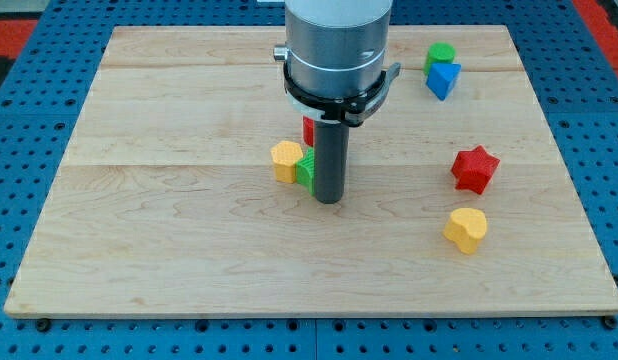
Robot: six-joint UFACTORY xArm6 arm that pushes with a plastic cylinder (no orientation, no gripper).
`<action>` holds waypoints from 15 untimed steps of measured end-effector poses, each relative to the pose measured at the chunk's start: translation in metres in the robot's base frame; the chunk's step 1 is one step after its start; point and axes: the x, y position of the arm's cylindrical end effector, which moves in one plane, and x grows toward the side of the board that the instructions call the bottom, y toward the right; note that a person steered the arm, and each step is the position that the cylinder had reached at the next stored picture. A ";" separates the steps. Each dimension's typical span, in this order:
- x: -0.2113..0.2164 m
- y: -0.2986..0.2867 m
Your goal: Move the blue cube below the blue triangle
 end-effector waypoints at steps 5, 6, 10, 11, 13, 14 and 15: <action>0.006 -0.059; -0.001 -0.054; -0.026 -0.025; -0.039 -0.017; -0.068 -0.003; -0.080 0.008; -0.092 0.027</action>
